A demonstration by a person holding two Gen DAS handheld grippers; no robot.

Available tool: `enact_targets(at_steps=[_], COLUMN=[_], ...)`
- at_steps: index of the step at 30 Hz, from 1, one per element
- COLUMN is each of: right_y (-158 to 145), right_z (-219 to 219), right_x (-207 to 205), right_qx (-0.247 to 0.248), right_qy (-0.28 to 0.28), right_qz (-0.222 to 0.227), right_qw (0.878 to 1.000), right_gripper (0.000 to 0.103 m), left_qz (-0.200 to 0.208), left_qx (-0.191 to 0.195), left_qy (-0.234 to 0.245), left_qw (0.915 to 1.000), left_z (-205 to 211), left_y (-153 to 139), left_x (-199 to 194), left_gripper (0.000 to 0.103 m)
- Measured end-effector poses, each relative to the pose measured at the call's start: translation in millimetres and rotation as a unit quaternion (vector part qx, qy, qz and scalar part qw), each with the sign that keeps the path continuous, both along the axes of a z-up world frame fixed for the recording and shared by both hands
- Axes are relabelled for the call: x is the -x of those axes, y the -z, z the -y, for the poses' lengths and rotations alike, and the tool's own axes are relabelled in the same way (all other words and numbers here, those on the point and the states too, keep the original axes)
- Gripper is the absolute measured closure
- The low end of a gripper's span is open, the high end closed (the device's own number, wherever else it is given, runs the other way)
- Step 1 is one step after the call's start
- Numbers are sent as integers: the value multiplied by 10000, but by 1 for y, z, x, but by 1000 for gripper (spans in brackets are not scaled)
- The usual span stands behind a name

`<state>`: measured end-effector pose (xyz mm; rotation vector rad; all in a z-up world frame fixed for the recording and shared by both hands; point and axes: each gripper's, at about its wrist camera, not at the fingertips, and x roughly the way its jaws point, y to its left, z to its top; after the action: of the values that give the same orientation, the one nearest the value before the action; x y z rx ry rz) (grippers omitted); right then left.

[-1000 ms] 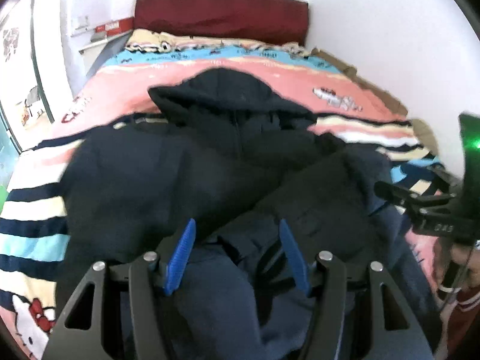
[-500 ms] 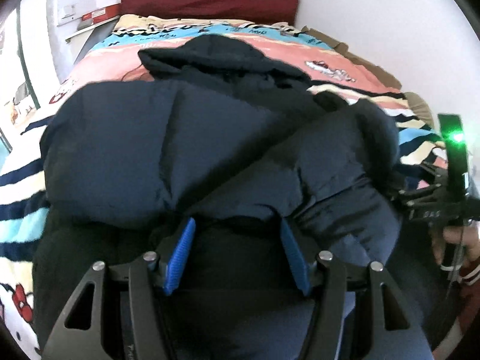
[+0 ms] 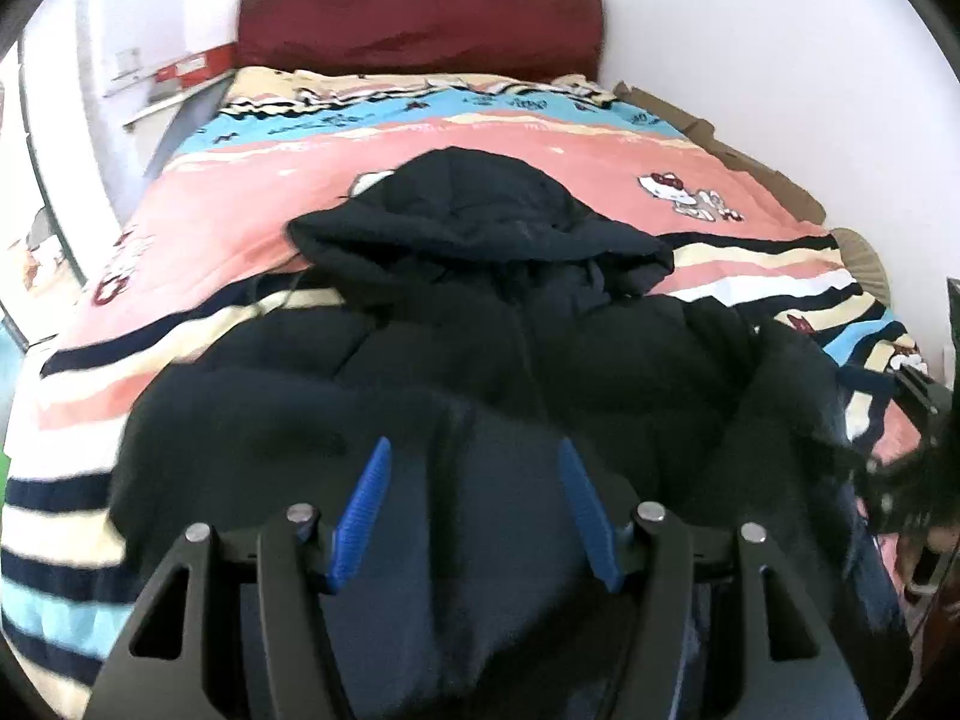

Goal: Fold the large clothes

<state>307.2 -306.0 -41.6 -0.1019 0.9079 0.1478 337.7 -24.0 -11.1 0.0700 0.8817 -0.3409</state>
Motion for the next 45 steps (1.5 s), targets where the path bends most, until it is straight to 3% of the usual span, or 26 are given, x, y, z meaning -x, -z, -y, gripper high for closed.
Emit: enact_targets(at_steps=[5, 7, 10, 14, 20, 25, 29, 32, 35, 39, 45], right_y=[19, 25, 35, 49, 47, 7, -28, -36, -33, -10, 35], right_z=[-7, -7, -8, -9, -8, -5, 2, 11, 16, 19, 23], right_x=[-14, -17, -24, -24, -20, -29, -75, -135, -194, -258, -319], right_qx=[161, 208, 265, 351, 380, 188, 93, -98, -366, -666, -1004], right_qy=[25, 5, 23, 7, -21, -200, -227, -149, -127, -258, -397], right_qz=[-102, -131, -219, -309, -431, -198, 136, 218, 144, -164, -613], right_qw=[9998, 9997, 9994, 9989, 9983, 9994, 9996, 9996, 9991, 9973, 9923], right_gripper=[1, 1, 1, 1, 1, 1, 1, 1, 1, 1, 1], left_qz=[-288, -478, -528, -566, -634, -307, -40, -374, -952, -1436, -1870], left_qx=[-221, -545, -753, -753, -488, 129, 496, 930, 1552, 2062, 2285], left_qy=[205, 145, 234, 177, 147, 92, -91, -182, -277, -324, -168], left_qw=[9991, 9973, 9955, 9954, 9967, 9994, 9987, 9948, 9829, 9674, 9553], left_z=[18, 18, 9, -13, -32, -50, -70, -82, -96, -99, -75], left_y=[29, 51, 76, 88, 76, 22, -22, -30, -16, 15, 60], left_x=[-45, -57, -49, -17, -1, -14, -72, -138, -208, -273, -330], left_gripper=[46, 46, 45, 45, 47, 47, 38, 36, 36, 36, 36])
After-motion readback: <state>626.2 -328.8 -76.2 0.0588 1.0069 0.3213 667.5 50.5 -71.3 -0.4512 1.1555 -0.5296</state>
